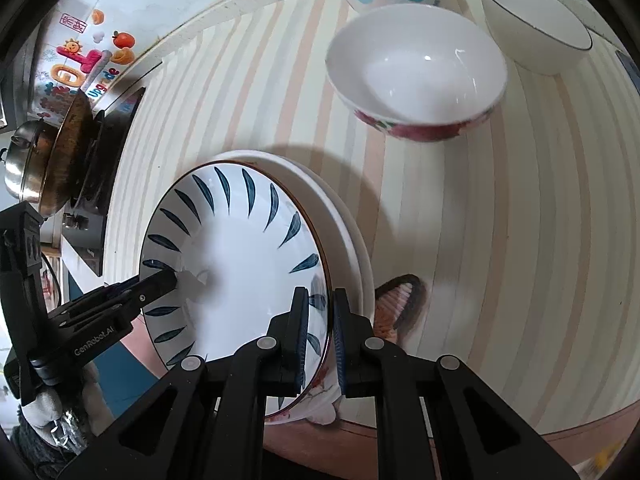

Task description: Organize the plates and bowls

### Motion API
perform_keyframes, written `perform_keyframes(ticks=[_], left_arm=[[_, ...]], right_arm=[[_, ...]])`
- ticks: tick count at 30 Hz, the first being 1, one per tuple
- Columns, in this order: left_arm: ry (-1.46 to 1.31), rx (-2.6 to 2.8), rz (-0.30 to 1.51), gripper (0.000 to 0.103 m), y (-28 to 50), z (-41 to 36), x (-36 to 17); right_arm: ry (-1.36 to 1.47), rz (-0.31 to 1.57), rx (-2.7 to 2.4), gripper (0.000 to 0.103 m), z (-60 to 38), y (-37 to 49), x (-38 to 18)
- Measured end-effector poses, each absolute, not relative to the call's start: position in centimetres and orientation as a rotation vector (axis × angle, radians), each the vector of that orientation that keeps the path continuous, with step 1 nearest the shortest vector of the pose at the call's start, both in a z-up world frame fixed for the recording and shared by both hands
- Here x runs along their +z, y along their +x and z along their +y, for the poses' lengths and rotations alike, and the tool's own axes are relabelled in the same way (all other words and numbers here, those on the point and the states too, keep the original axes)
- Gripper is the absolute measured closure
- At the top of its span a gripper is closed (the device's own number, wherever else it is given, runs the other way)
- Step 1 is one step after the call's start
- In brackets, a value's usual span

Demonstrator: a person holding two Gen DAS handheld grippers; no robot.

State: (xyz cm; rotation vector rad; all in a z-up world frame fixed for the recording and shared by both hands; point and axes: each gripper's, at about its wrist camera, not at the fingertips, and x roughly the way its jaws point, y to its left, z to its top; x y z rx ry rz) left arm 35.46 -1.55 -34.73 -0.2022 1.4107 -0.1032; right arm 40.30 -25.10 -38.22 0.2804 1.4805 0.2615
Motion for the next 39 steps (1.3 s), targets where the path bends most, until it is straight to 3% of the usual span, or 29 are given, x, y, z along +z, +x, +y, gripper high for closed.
perform_keyframes(ticks=[24, 35, 37, 39], left_arm=[[-0.235, -0.030, 1.434, 0.079, 35.1, -1.3, -34.7], [-0.147, -0.018, 1.329, 0.079, 33.0, -1.3, -29.8], [-0.135, -0.040, 1.294, 0.079, 31.9, -1.4, -28.0], [-0.120, -0.062, 1.268, 0.079, 30.6, -1.4, -26.1]], right_arm=[[0.363, 1.468, 0.283, 0.084, -25.9, 39.8, -38.6], [0.243, 1.387, 0.229, 0.075, -24.8, 38.4, -34.8], [0.218, 1.364, 0.215, 0.067, -24.4, 37.3, -33.1], [0.201, 1.327, 0.201, 0.048, -24.2, 35.9, -31.3]])
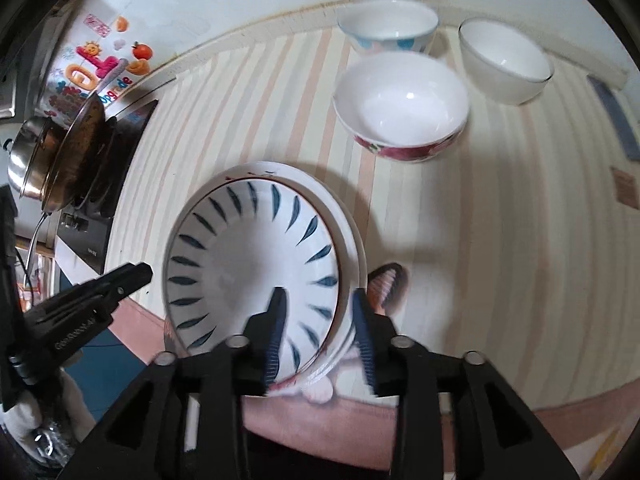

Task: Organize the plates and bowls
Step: 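Lower the plate stack onto the cat mat and open the grippers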

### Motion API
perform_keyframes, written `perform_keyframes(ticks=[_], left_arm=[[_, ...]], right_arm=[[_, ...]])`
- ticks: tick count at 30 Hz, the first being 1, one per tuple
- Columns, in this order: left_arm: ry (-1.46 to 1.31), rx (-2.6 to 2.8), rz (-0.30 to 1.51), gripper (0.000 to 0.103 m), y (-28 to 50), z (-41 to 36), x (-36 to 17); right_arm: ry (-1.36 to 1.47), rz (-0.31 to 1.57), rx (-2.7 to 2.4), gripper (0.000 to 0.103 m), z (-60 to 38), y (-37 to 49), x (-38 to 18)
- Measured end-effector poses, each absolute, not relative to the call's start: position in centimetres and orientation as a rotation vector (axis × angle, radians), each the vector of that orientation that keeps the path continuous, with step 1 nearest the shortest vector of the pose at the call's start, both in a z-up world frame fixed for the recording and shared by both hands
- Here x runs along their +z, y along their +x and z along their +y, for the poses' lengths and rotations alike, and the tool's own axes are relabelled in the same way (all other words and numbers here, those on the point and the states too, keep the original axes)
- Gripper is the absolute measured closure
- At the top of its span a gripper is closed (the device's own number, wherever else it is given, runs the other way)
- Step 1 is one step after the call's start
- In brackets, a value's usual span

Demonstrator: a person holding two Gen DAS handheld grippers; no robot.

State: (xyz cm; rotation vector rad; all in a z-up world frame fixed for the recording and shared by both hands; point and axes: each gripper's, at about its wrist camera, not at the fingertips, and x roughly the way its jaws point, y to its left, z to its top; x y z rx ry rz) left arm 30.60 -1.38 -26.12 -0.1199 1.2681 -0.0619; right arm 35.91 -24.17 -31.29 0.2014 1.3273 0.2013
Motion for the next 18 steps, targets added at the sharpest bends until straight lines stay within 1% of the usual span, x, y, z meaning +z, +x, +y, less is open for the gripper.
perform_keyframes(ticks=[2, 4, 6, 7, 9, 10, 11, 12, 18], left_arm=[[-0.099, -0.090, 1.240, 0.075, 29.3, -1.4, -24.1], [-0.084, -0.111, 1.214, 0.072, 28.2, -1.3, -22.4], [-0.071, -0.136, 1.192, 0.066, 27.0, -1.1, -20.6], [-0.065, -0.147, 1.182, 0.062, 26.6, -1.2, -19.9], [-0.066, -0.171, 1.163, 0.047, 25.7, -1.3, -18.2], [-0.062, -0.183, 1.152, 0.035, 25.1, -1.1, -17.3], [-0.062, -0.190, 1.143, 0.026, 24.8, -1.0, -16.9], [-0.062, -0.198, 1.131, 0.025, 24.4, -0.9, -16.2], [-0.061, -0.227, 1.107, 0.025, 22.0, -0.1, -13.8]], right_arm=[[0.194, 1.305, 0.184, 0.035, -24.1, 34.6, -29.7], [0.211, 1.272, 0.176, 0.031, -24.0, 32.8, -27.5], [0.222, 1.231, 0.179, 0.021, -23.8, 31.3, -25.4], [0.221, 1.212, 0.175, 0.019, -23.5, 30.5, -24.4], [0.211, 1.182, 0.164, 0.012, -23.1, 29.1, -22.2], [0.213, 1.170, 0.161, 0.012, -22.9, 28.4, -21.3], [0.218, 1.157, 0.154, 0.011, -22.7, 27.6, -20.4], [0.218, 1.146, 0.149, 0.009, -22.6, 27.0, -19.6], [0.178, 1.067, 0.111, 0.008, -21.3, 22.5, -15.2]])
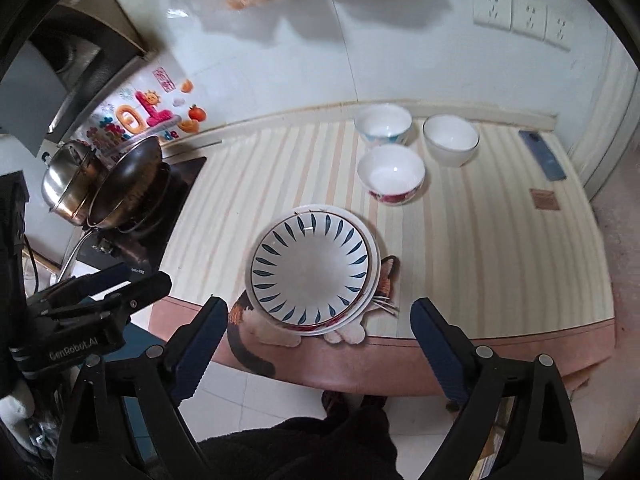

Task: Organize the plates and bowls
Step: 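Lower the plate stack onto the cat mat and open the grippers, then grasp the rim of the plain white bowl with the right gripper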

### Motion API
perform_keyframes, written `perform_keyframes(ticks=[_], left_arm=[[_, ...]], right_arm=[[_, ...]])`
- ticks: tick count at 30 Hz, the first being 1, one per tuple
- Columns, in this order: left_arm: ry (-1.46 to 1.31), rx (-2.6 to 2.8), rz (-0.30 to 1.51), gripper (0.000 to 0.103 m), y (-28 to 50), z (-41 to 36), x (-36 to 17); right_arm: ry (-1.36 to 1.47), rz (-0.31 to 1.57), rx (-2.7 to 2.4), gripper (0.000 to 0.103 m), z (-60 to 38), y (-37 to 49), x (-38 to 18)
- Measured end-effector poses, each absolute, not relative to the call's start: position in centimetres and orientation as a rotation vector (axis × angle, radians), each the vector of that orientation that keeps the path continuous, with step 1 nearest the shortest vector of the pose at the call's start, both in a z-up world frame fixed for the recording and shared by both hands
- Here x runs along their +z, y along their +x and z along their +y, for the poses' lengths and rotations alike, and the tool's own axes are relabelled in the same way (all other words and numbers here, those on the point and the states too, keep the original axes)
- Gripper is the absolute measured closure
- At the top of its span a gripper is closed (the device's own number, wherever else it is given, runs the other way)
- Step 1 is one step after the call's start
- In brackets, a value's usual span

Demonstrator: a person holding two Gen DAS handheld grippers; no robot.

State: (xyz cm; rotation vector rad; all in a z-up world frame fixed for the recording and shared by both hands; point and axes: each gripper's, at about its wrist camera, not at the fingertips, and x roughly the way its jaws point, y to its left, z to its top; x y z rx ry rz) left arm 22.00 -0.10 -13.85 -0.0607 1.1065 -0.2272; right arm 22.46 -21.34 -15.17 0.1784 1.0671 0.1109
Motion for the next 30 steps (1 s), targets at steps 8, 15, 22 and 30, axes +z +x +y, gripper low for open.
perform_keyframes(ticks=[8, 15, 22, 30], left_arm=[[-0.061, -0.249, 1.106, 0.025, 20.4, 0.0, -13.1], [-0.031, -0.211, 1.100, 0.025, 22.2, -2.1, -13.9], [-0.043, -0.161, 1.076, 0.025, 28.3, -5.7, -15.7], [-0.121, -0.122, 1.201, 0.025, 39.2, -10.1, -22.5]], right_arm=[[0.198, 1.058, 0.083, 0.008, -21.1, 19.6, -13.4], [0.259, 1.088, 0.113, 0.008, -23.0, 21.5, -14.7], [0.327, 1.113, 0.142, 0.008, -28.2, 28.2, -18.0], [0.416, 1.203, 0.181, 0.008, -36.4, 40.0, -25.0]])
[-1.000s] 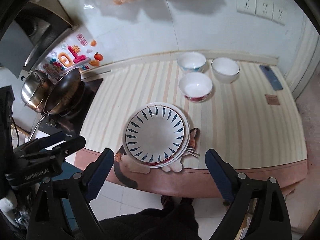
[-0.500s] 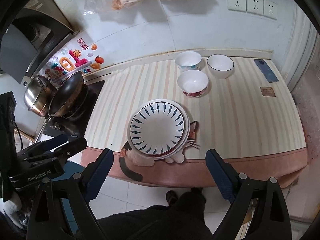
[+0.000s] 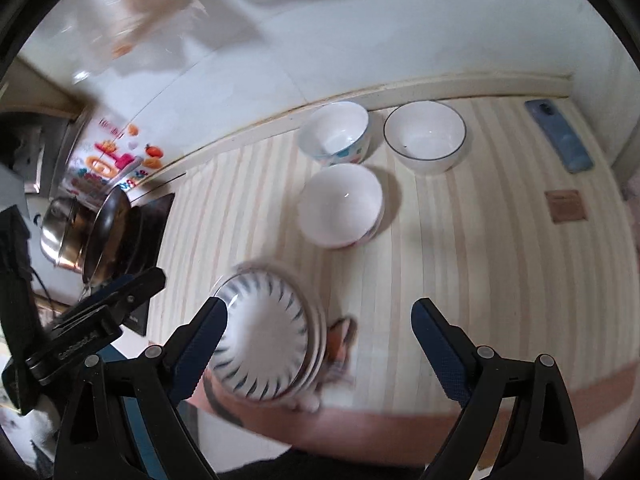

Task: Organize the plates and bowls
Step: 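Grasp the rim of the plain white bowl with the right gripper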

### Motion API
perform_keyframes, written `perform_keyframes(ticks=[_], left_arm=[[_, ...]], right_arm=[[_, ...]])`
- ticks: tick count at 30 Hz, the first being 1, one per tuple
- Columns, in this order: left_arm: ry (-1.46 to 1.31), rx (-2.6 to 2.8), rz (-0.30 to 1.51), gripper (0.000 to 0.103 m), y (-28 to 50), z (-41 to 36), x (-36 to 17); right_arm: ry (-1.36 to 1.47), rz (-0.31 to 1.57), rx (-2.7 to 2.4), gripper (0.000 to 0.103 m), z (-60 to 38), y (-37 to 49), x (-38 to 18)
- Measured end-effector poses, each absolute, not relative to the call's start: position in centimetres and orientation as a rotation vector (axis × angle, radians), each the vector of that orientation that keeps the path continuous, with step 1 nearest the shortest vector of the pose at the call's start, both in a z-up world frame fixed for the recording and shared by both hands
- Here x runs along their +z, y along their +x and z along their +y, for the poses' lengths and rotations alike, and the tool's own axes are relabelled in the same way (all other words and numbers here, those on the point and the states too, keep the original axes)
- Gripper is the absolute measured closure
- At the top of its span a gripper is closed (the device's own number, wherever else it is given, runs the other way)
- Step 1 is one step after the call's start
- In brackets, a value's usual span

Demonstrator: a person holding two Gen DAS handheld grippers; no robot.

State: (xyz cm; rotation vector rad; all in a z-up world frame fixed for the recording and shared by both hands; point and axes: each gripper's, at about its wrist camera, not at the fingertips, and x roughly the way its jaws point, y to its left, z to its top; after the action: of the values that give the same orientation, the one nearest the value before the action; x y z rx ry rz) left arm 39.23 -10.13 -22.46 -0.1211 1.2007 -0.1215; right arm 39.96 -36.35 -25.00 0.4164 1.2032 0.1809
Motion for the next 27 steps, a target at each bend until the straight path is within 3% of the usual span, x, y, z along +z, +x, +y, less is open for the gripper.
perform_keyframes(ticks=[3, 5, 8, 9, 10, 12, 13, 14, 15, 16, 19, 27], left_arm=[[-0.116, -0.109, 1.276, 0.026, 42.7, -11.8, -26.0], [-0.120, -0.115, 1.318, 0.043, 44.7, -12.6, -28.2], [-0.132, -0.120, 1.360, 0.046, 46.8, -13.7, -30.6], [-0.138, -0.124, 1.376, 0.046, 47.4, -14.0, -31.4], [-0.147, -0.128, 1.389, 0.056, 48.0, -14.2, -32.0], [-0.152, -0.139, 1.421, 0.064, 49.0, -14.8, -33.4], [-0.154, -0.140, 1.428, 0.073, 49.4, -15.0, -33.9], [-0.156, -0.146, 1.429, 0.081, 49.6, -15.1, -34.3], [-0.164, -0.155, 1.429, 0.083, 49.8, -15.3, -34.6], [-0.166, -0.164, 1.427, 0.086, 49.9, -15.3, -34.7], [-0.143, -0.168, 1.423, 0.088, 49.7, -15.8, -34.8], [-0.145, -0.203, 1.413, 0.088, 49.1, -17.0, -34.3]], right_arm=[[0.434, 1.238, 0.203, 0.008, -38.6, 44.0, -28.7], [0.459, 1.267, 0.216, 0.008, -39.6, 46.1, -31.2], [0.511, 1.312, 0.247, 0.010, -40.5, 49.1, -34.8], [0.541, 1.331, 0.254, 0.016, -40.7, 50.1, -36.2], [0.559, 1.341, 0.264, 0.020, -40.7, 50.5, -37.0], [0.578, 1.364, 0.273, 0.038, -40.6, 51.8, -39.0], [0.571, 1.371, 0.275, 0.041, -40.4, 52.2, -39.7], [0.564, 1.380, 0.279, 0.053, -40.1, 52.7, -40.5], [0.565, 1.385, 0.284, 0.069, -40.0, 53.0, -40.9], [0.551, 1.392, 0.277, 0.072, -39.8, 53.1, -41.3], [0.541, 1.380, 0.270, 0.082, -39.5, 53.5, -41.7], [0.533, 1.385, 0.253, 0.082, -39.5, 52.8, -40.9]])
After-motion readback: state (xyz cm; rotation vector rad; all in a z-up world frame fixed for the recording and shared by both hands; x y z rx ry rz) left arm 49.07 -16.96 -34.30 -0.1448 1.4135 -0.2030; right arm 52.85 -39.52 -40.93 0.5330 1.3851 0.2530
